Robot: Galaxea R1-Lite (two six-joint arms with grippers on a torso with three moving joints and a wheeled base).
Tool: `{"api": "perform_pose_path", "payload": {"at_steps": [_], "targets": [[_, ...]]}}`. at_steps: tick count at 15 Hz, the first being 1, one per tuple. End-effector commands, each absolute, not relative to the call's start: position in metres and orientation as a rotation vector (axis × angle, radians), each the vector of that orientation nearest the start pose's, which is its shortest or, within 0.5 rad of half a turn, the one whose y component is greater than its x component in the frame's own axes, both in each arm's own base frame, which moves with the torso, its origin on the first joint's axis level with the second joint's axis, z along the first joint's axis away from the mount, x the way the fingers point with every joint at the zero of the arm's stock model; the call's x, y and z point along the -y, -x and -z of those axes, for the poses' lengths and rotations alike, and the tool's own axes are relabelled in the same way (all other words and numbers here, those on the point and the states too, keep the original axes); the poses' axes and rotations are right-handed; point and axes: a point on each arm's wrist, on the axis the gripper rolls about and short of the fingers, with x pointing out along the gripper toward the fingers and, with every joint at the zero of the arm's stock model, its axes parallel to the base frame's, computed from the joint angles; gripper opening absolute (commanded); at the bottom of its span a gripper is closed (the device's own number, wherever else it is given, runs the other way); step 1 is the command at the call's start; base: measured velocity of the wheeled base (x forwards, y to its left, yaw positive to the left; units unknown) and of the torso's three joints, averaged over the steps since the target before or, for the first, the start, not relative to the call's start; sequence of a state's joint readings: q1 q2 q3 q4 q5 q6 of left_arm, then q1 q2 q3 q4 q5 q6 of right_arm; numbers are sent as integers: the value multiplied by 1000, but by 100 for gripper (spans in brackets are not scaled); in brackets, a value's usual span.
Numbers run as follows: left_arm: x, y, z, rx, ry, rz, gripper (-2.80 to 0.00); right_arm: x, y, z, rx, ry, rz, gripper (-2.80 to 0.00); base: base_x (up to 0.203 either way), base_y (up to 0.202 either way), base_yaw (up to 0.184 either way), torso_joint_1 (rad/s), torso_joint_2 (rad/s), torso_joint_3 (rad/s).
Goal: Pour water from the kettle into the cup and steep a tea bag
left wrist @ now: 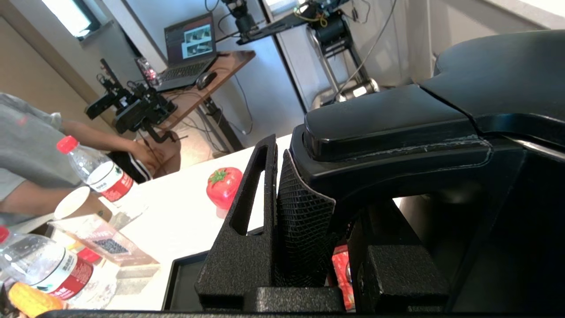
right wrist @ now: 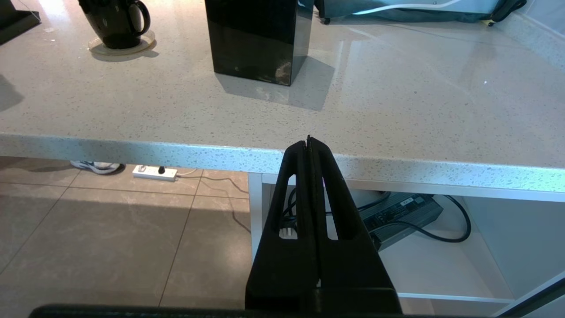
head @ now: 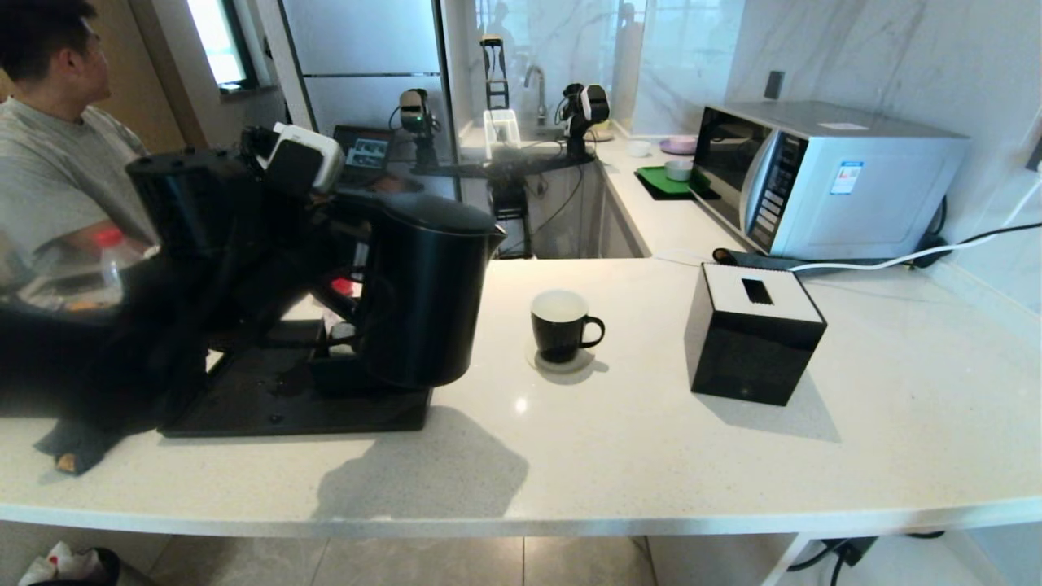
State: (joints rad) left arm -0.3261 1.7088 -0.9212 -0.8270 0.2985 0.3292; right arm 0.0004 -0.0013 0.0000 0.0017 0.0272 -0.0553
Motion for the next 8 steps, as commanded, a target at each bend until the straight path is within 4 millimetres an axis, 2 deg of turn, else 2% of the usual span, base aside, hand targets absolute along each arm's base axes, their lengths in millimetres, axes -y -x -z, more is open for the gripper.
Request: {"api": "perform_pose_path", "payload": {"at_steps": [1, 8], "targets": [[103, -311, -226, 33, -326, 21, -280, -1, 23, -75, -1, 57, -29, -280, 0, 0, 0, 0, 0, 0], [118, -327, -221, -6, -381, 4, -280, -1, 23, -75, -1, 57, -28, -280, 0, 0, 0, 0, 0, 0]]}}
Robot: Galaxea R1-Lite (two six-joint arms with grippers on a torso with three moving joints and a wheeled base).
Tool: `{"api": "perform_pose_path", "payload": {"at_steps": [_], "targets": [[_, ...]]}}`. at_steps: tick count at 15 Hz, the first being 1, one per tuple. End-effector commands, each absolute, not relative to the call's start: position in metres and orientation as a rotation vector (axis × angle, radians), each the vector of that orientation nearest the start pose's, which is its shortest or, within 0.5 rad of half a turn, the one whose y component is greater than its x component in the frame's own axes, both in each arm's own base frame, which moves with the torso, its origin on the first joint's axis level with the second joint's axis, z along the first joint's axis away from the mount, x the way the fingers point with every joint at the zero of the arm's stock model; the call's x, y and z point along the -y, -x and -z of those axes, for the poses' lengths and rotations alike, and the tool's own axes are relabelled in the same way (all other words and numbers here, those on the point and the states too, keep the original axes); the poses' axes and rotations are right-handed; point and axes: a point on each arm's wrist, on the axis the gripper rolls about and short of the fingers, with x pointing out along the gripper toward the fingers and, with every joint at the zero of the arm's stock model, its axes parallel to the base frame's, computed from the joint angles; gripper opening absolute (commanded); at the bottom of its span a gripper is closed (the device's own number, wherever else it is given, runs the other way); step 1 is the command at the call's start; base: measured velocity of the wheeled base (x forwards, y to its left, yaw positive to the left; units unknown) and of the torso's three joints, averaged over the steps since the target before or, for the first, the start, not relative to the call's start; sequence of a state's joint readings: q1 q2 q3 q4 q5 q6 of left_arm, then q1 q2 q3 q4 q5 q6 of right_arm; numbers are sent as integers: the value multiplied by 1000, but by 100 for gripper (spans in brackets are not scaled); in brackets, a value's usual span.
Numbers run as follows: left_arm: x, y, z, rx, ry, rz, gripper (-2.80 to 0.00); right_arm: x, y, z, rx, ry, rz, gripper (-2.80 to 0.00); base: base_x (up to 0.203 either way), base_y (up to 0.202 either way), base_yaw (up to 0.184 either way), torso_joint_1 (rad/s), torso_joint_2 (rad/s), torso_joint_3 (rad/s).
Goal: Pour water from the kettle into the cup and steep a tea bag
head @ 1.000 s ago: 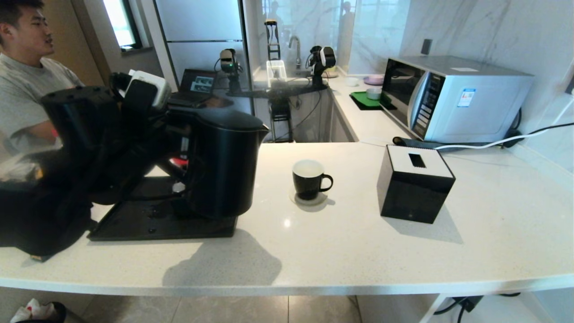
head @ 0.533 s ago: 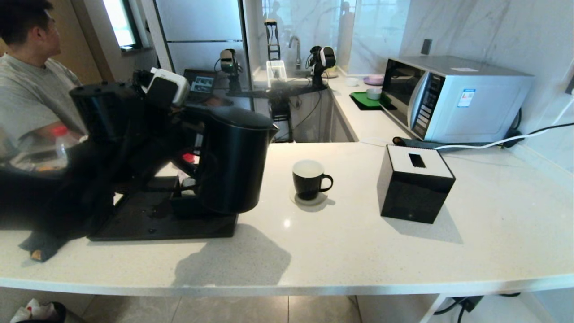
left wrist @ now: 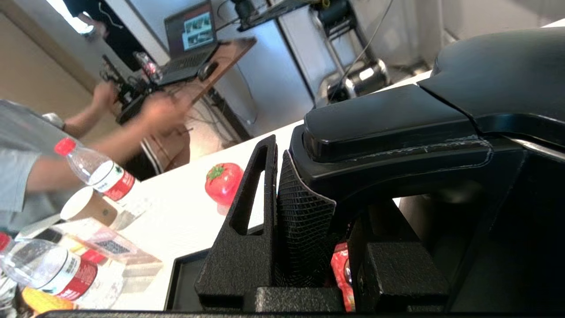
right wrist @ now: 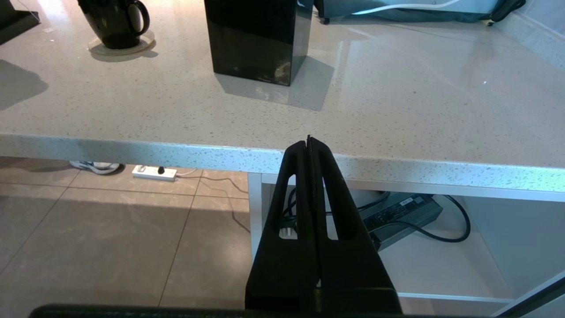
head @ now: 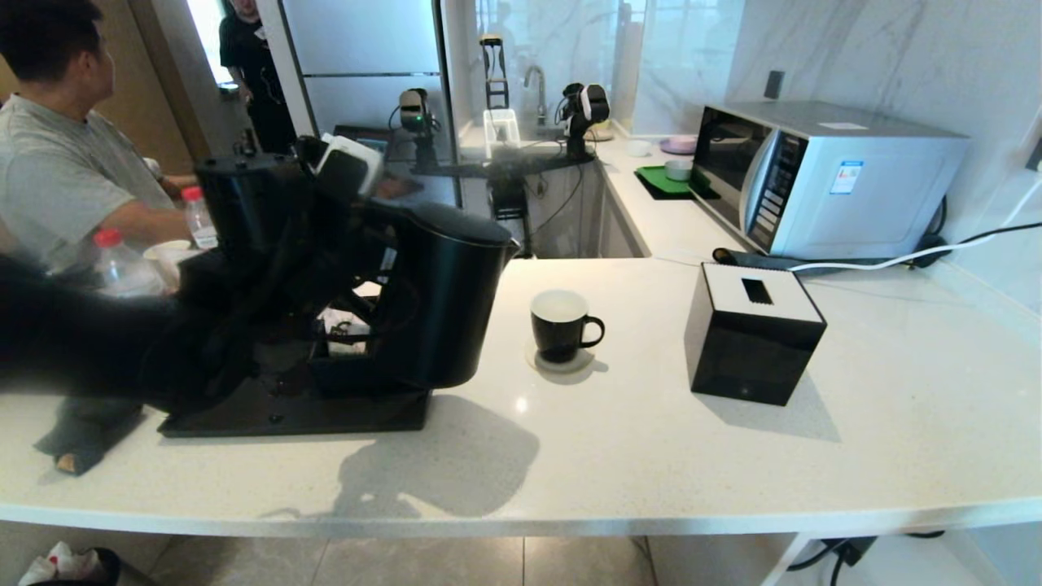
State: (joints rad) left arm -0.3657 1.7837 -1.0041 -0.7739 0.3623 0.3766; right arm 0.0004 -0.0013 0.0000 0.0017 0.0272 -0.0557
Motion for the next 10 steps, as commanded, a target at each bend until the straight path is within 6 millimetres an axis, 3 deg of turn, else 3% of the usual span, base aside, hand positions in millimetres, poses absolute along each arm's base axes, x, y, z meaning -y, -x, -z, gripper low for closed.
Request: {"api": "perform_pose_path", "payload": {"at_steps": [1, 10], "targets": [[120, -331, -219, -9, -384, 3, -280, -1, 23, -75, -1, 56, -29, -280, 0, 0, 0, 0, 0, 0], [142, -360, -215, -41, -426, -31, -280, -1, 23, -75, -1, 57, -28, -280, 0, 0, 0, 0, 0, 0]]}}
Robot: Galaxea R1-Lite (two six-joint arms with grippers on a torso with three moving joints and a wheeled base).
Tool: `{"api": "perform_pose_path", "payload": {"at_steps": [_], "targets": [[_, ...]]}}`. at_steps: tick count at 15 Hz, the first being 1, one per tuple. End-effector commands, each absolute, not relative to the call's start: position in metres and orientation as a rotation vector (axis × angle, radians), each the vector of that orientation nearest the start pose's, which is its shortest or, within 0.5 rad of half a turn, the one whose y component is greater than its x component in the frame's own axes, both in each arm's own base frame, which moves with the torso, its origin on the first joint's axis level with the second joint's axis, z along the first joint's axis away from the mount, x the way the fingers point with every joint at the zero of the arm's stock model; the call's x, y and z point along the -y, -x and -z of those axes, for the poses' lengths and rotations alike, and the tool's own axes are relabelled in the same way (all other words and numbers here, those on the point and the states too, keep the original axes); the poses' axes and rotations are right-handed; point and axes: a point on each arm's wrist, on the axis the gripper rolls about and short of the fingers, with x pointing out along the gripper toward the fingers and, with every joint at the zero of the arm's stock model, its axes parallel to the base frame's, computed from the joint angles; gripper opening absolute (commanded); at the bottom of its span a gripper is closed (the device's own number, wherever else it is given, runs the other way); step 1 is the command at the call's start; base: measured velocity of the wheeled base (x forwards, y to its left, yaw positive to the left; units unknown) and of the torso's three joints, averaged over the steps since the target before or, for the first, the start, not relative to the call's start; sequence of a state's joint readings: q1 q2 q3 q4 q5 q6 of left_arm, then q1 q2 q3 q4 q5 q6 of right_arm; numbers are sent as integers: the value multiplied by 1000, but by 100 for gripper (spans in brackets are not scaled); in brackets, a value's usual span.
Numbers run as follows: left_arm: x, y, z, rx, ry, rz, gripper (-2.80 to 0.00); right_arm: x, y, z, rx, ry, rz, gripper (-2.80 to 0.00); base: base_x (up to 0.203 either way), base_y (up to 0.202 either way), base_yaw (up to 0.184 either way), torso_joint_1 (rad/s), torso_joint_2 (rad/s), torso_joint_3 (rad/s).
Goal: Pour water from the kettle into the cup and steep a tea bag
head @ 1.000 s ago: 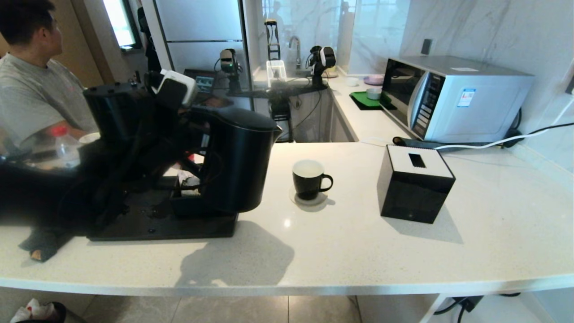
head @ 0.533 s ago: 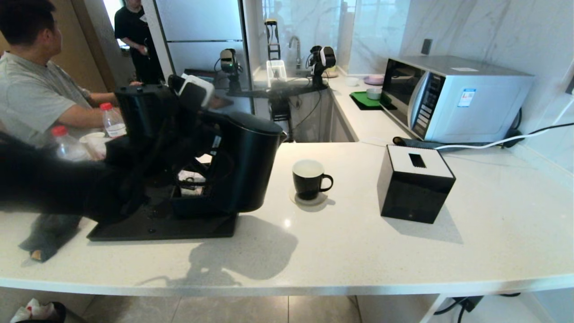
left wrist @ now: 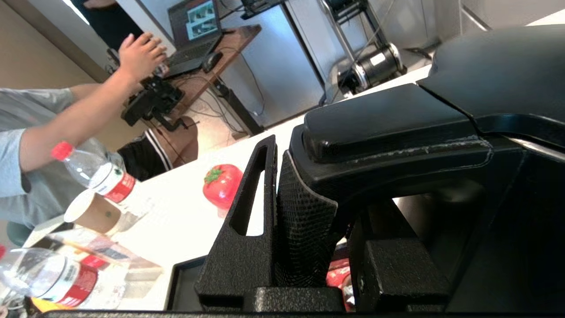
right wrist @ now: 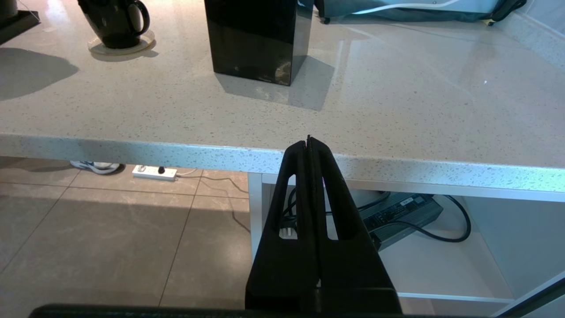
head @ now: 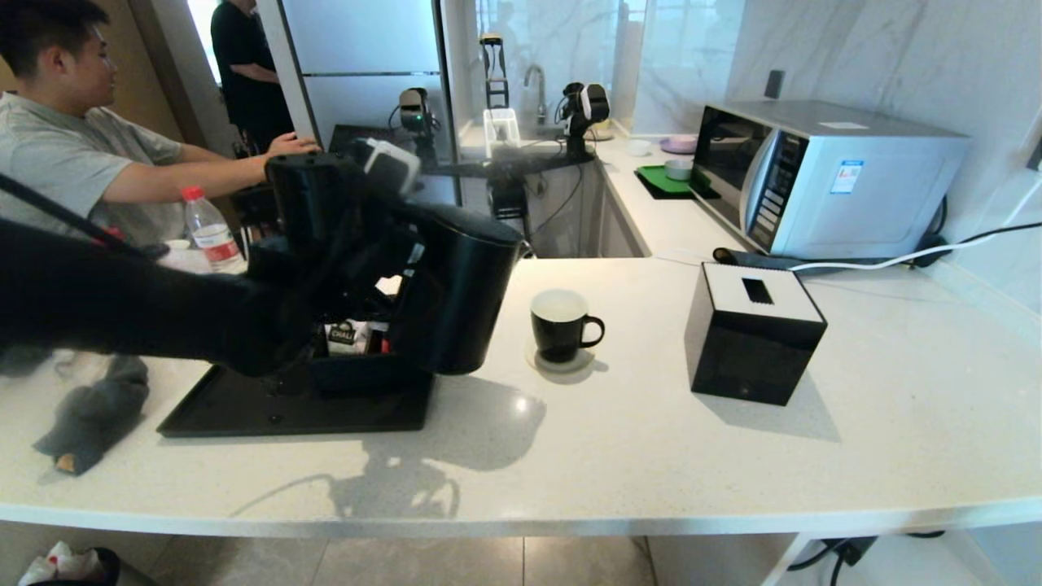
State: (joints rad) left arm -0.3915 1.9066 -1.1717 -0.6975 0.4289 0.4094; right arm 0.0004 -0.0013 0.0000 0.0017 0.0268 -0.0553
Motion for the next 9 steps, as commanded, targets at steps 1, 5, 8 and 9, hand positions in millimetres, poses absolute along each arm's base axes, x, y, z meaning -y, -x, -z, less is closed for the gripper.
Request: {"api": "perform_pose_path", "payload": {"at_steps": [1, 5, 8, 9], "targets": [[146, -362, -214, -40, -431, -33, -280, -1, 23, -75, -1, 56, -28, -280, 0, 0, 0, 0, 0, 0], [149, -367, -211, -43, -479, -34, -280, -1, 23, -75, -1, 56, -29, -280, 0, 0, 0, 0, 0, 0], [152, -372, -211, -39, -506, -33, -280, -1, 23, -75, -1, 57, -29, -280, 0, 0, 0, 0, 0, 0], [153, -373, -210, -45, -515, -30, -280, -1, 23, -75, -1, 56, -29, -280, 0, 0, 0, 0, 0, 0]]}}
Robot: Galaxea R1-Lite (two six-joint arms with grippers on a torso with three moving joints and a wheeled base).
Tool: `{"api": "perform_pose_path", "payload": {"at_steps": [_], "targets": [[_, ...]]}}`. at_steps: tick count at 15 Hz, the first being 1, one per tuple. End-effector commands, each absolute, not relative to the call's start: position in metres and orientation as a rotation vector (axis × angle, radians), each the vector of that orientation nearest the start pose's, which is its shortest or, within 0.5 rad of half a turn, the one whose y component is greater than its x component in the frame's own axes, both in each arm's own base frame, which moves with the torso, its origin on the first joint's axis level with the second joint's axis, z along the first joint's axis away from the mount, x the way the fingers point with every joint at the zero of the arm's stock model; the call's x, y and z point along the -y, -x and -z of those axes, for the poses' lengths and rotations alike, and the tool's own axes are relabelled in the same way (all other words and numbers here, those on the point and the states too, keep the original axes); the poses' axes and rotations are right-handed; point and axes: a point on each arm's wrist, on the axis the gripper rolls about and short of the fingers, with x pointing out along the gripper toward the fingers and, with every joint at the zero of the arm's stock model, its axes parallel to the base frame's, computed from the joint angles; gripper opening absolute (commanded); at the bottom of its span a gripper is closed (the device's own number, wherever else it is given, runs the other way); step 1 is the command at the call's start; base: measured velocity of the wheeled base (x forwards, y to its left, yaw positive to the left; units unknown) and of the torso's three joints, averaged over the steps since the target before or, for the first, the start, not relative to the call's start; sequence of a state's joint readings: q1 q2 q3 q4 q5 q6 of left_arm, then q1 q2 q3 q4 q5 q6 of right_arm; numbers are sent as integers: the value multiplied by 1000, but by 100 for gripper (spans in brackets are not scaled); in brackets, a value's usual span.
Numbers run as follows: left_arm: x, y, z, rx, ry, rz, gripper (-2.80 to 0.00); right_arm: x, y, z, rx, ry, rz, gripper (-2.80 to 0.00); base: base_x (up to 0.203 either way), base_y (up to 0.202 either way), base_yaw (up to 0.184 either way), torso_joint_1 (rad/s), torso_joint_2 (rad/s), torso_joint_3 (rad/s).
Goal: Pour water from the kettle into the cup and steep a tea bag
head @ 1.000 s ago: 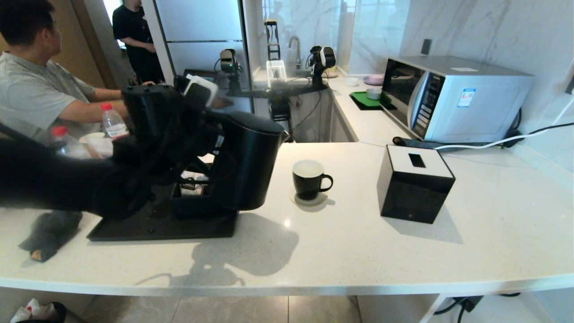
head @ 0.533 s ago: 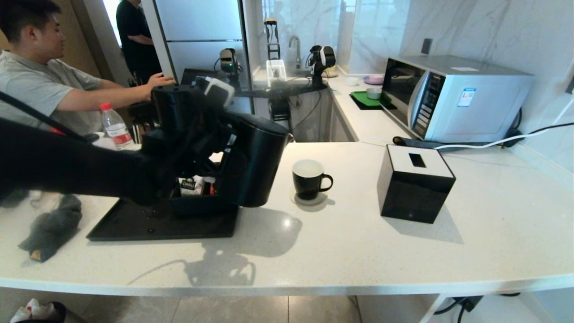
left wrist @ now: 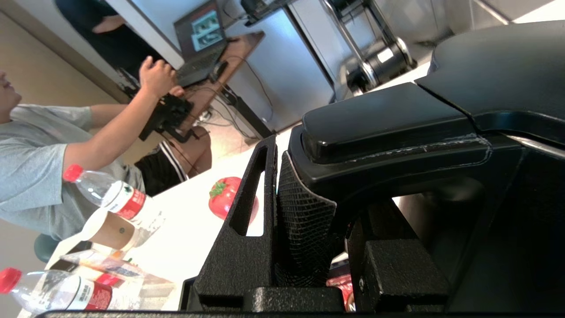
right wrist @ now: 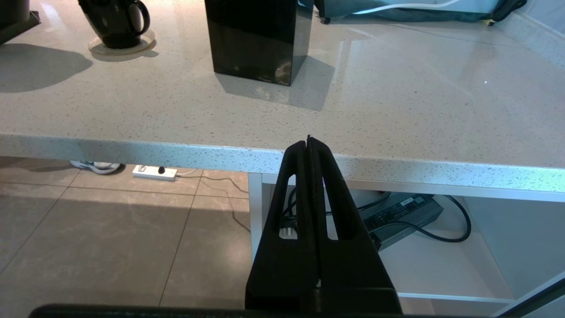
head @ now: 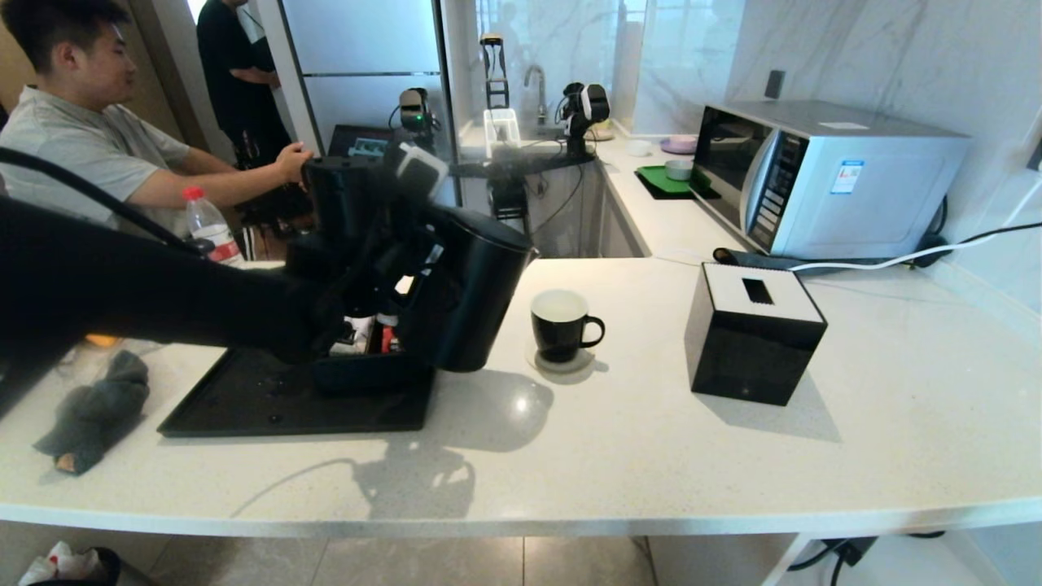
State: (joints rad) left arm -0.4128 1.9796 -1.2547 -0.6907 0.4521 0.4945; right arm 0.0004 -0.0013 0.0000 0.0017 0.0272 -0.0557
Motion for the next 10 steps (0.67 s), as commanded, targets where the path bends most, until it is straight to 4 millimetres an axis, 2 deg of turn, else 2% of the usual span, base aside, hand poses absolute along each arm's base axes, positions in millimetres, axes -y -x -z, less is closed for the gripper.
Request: {"api": "perform_pose_path", "payload": {"at_steps": [1, 10], "targets": [[155, -373, -210, -57, -525, -21, -280, -1, 23, -75, -1, 57, -28, -280, 0, 0, 0, 0, 0, 0], [165, -373, -211, -85, -582, 9, -280, -1, 23, -75, -1, 57, -28, -280, 0, 0, 0, 0, 0, 0]]}}
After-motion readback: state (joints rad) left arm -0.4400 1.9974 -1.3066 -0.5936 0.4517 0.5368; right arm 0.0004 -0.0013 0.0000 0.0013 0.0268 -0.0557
